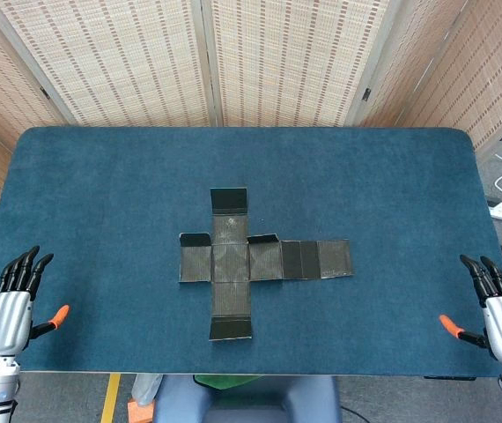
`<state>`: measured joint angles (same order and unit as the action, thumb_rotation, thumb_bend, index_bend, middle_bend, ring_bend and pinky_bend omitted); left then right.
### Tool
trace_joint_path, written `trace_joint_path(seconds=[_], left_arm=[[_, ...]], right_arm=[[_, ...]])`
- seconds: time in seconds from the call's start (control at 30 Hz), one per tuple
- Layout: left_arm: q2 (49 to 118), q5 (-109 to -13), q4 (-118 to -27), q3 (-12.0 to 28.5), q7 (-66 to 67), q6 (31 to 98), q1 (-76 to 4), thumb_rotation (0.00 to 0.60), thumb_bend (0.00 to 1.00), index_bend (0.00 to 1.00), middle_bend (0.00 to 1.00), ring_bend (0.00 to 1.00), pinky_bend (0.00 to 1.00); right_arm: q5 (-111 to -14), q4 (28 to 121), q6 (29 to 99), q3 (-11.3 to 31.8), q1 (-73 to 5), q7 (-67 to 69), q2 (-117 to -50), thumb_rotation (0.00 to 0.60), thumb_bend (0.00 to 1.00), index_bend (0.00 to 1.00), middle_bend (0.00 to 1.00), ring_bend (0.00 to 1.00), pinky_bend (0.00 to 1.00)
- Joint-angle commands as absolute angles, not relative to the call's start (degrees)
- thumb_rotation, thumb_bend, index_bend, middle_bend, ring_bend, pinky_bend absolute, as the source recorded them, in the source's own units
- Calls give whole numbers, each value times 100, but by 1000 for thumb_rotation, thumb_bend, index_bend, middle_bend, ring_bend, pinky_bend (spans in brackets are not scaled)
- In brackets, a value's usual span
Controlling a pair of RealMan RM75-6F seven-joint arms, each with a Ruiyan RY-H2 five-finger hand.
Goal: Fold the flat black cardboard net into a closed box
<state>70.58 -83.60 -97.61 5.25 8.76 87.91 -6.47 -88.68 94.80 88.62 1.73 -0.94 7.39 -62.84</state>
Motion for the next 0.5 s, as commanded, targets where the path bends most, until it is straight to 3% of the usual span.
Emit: trace_joint_path(seconds=[0.03,0.3,0.4,0.5], left_arm=[[7140,-8318,-9606,570,801,8768,-675,600,253,149,24,0,85],[7092,-8404,-9550,537,721,8746,-688,600,252,149,24,0,85],[7091,-8440,-9508,513,654,8732,-689,600,253,149,23,0,85],[7087,-8492,-9467,481,572,8727,-685,600,252,149,23,0,85]], right_arm=[[-8815,9562,8725,134,-121,644,-6314,600,118,25,128,22,170],[-8894,9821,8765,169,-145,409,-6336,600,118,25,149,116,321],[-8842,10091,8618,199,-230,95,-6310,600,118,25,163,265,481],[-8651,10585,8200,246,-444,-390,-6205,600,118,16,162,493,706]])
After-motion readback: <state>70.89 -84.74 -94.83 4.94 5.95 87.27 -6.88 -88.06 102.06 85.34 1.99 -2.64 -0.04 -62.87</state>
